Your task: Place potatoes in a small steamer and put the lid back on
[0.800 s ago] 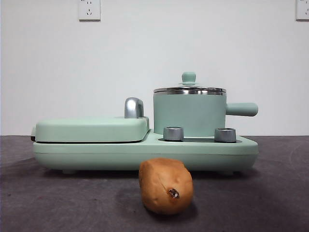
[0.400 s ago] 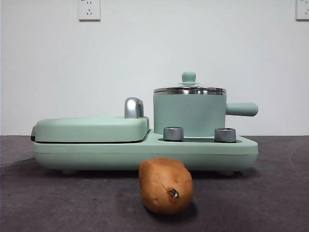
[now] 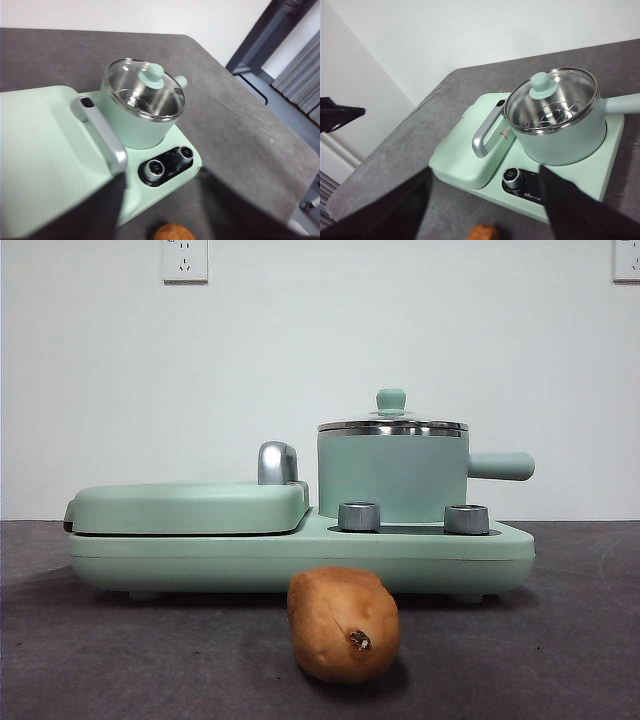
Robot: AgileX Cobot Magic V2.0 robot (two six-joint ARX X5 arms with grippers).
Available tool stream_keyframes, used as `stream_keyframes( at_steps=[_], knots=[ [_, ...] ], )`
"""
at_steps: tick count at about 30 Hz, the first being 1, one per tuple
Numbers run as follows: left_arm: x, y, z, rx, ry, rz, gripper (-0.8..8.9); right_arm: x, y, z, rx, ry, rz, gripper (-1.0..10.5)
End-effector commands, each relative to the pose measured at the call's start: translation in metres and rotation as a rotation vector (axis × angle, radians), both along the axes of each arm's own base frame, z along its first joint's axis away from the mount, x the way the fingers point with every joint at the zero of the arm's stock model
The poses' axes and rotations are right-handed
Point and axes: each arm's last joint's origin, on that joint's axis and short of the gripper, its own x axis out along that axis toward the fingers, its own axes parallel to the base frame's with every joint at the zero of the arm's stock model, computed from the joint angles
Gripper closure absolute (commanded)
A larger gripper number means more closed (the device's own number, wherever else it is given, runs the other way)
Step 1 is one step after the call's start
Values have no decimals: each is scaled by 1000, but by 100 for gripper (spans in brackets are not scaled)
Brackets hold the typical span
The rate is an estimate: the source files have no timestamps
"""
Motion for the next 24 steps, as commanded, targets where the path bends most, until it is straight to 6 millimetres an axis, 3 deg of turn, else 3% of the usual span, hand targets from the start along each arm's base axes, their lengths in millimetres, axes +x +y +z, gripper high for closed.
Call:
stream_keyframes(
  at_steps=[1, 10, 17, 24],
  knots=[
    [9, -7, 9, 7, -15, -35, 398, 0, 0, 5, -6, -24, 2, 555],
    [57, -49, 26, 28, 28, -145, 366, 0, 0, 5, -5, -22, 3, 492],
    [100, -103, 40, 66, -6, -268, 366, 0, 0, 5, -5, -22, 3, 491],
    [146, -157, 27, 185, -95, -267, 369, 0, 0, 5, -4, -21, 3, 492]
  ],
)
